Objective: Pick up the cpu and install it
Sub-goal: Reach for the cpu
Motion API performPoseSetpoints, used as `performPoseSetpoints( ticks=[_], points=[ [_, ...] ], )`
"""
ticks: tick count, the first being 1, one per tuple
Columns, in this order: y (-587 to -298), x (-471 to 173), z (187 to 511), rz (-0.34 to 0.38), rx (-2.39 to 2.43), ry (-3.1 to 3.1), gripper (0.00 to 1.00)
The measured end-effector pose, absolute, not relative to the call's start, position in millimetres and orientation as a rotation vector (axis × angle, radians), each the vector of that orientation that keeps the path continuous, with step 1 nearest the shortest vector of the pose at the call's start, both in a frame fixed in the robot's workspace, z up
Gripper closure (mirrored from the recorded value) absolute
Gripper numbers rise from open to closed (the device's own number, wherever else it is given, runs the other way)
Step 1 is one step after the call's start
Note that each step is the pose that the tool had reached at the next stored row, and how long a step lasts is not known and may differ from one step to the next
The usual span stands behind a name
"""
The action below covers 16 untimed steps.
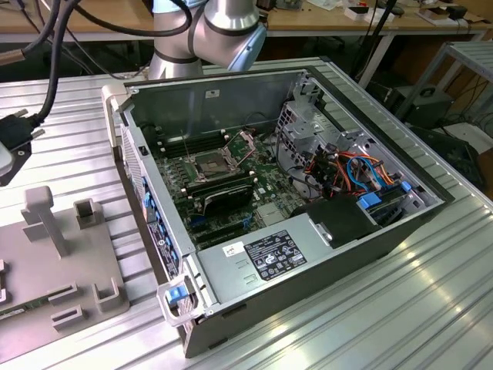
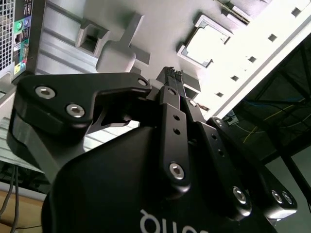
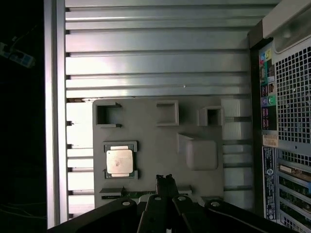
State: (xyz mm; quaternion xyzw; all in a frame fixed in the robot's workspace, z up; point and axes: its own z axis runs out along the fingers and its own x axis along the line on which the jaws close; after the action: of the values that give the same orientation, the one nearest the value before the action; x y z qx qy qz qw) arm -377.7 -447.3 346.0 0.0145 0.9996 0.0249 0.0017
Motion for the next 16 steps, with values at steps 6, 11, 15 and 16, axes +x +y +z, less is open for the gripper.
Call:
performPoseSetpoints(
  ticks=[6,11,15,16],
  points=[
    [-447,-382,334,0.078,0.046,3.137,0.89],
    [-447,-387,328,0.078,0.046,3.137,0.89],
    [-447,-392,324,0.078,0.046,3.137,0.89],
    [-447,-393,323,0.078,0.046,3.137,0.89]
  ],
)
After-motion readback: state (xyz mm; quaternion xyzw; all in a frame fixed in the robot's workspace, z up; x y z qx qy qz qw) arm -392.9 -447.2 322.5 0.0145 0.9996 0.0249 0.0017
